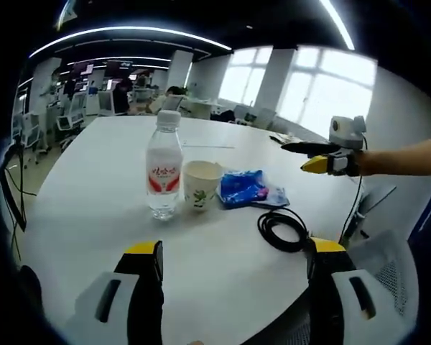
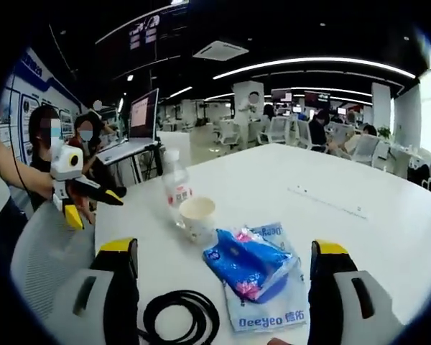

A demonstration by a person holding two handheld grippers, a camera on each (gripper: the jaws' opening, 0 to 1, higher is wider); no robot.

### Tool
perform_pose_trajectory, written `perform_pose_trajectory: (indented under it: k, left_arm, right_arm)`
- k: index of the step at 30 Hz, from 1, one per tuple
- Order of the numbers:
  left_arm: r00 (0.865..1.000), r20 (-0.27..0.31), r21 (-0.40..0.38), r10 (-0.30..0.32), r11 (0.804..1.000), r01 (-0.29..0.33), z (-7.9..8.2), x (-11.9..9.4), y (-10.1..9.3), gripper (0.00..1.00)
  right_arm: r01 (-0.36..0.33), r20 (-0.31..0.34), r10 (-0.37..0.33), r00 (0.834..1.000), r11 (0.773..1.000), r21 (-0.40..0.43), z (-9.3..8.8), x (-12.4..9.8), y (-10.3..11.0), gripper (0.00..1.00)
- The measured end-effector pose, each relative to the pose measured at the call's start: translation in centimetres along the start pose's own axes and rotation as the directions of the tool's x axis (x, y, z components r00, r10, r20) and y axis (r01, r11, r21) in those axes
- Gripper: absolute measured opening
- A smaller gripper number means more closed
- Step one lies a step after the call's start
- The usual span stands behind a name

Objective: Arrange the tabletop items into an orderly group along one side of the table until the central work area is clear of visible clutter.

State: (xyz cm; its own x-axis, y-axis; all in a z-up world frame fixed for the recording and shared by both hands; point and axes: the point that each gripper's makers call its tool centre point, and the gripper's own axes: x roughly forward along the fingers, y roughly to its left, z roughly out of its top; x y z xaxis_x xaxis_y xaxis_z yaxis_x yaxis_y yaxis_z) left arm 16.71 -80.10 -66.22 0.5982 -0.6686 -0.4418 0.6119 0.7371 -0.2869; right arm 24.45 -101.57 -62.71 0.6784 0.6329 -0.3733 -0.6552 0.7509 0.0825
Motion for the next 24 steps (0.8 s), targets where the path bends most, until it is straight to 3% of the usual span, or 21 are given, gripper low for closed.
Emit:
perform_pose_trajectory:
  k: [7,24]
  left_arm:
    - [1.0,-0.005,0.0,-0.009,1.0,0.009,-0.1,0.2,-0.4,0.78]
    - [1.0,-0.018,0.016,-0.023,1.0,0.024,-0.3,0.4,-1.0,0.78]
  right_arm:
    - [0.08,0.049,-0.083,0.995,0.995,0.059,-0.3,-2.4,-0.1,0.98]
    - [0.229,0.066,-0.242,0.968,0.961,0.153,-2.9,-8.6,-1.3,0.98]
